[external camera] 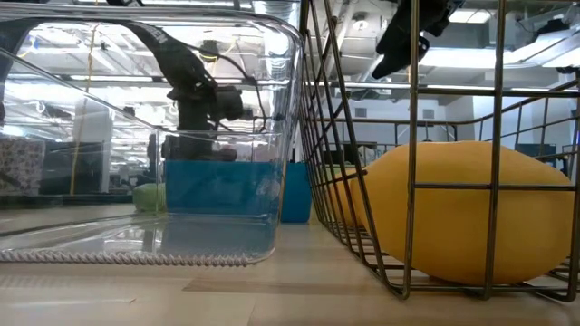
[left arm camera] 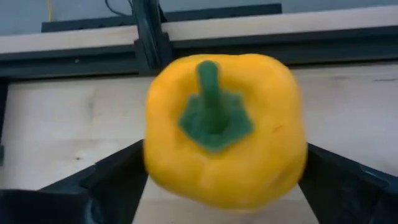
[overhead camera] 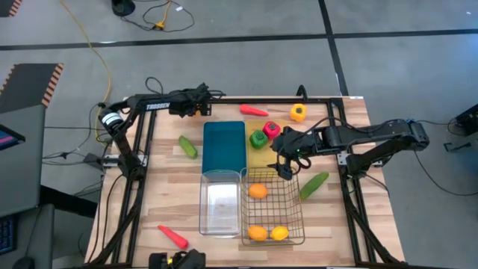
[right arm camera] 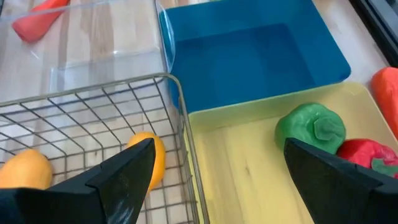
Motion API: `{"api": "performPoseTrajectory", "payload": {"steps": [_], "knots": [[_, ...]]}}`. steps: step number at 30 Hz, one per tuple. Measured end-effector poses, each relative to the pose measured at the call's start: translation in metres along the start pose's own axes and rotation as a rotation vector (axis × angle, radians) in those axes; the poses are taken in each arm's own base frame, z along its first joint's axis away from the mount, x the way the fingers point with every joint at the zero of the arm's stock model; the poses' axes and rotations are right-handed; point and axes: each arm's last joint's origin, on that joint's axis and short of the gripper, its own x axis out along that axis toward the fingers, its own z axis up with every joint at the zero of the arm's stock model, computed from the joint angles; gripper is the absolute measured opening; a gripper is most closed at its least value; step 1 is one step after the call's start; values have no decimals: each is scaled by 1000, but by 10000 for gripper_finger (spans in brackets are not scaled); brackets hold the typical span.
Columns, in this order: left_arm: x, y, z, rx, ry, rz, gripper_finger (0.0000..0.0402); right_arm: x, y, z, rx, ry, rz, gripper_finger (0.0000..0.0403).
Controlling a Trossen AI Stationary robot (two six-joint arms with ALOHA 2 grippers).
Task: Sort produce into baskets
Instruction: Put the left yellow bell pepper into the yellow basket
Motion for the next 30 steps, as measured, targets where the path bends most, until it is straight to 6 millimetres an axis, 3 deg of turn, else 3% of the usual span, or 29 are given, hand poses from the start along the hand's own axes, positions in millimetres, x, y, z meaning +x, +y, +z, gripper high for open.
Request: {"api": "performPoseTrajectory", "payload": {"steps": [7, 13, 17, 22, 30], "knots": [[0, 0, 1, 48, -16, 5, 275, 0, -1, -1, -1, 15, -4, 384], [-12, 0, 8, 92, -26, -44, 273, 0, -1, -1, -1, 16, -5, 384], [-39, -2, 24, 144, -73, -141, 283, 0, -3, -1, 4, 15, -10, 384], [-88, -12, 33, 255, -133, -380, 285, 1, -11, 0, 28, 14, -33, 384], [-151, -56, -10, 483, -189, -803, 287, 3, -26, 3, 71, 12, -75, 384]]}}
